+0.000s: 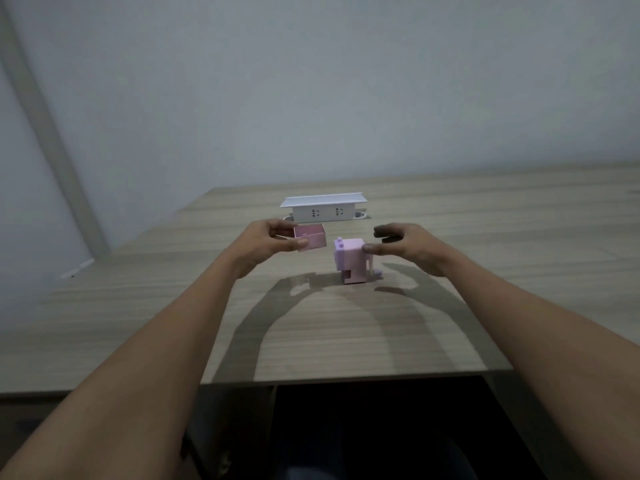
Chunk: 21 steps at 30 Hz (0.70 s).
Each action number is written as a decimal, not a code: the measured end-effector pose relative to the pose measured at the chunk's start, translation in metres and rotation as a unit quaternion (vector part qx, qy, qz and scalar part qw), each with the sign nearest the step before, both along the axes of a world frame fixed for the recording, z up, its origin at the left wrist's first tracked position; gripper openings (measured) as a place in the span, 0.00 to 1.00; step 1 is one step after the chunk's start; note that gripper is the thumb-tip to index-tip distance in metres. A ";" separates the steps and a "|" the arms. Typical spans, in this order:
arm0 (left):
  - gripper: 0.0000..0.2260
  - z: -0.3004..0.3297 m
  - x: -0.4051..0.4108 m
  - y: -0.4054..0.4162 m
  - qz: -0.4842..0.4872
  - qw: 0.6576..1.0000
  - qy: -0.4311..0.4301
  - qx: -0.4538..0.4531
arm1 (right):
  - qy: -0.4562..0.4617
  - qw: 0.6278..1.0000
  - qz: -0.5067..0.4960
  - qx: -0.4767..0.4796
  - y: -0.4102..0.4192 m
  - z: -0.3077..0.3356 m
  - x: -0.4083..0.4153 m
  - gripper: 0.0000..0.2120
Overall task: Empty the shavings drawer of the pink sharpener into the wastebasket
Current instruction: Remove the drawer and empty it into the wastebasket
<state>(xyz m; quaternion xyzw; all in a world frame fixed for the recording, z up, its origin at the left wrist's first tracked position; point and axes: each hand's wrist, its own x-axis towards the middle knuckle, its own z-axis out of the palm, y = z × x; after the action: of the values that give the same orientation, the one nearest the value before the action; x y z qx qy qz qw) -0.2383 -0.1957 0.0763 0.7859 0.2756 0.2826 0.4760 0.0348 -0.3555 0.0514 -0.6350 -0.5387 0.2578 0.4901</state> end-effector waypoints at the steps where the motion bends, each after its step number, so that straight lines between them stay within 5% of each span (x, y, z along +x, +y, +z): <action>1: 0.14 0.008 0.005 -0.004 -0.008 1.000 -0.003 0.008 | 0.002 1.000 0.000 0.014 -0.004 0.010 -0.001 0.37; 10: 0.21 0.058 0.076 -0.048 -0.090 0.994 -0.009 0.059 | 0.037 0.998 -0.024 0.050 -0.038 0.070 -0.003 0.25; 21: 0.21 0.069 0.186 -0.137 -0.224 0.972 -0.058 0.045 | 0.040 0.987 -0.140 0.068 -0.158 0.082 0.076 0.22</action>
<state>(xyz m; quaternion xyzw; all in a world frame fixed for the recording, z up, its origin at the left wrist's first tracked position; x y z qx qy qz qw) -0.0527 -0.3326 0.1449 0.8306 0.0515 0.2261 0.5064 0.1105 -0.5137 0.1338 -0.6587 -0.4410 0.1747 0.5840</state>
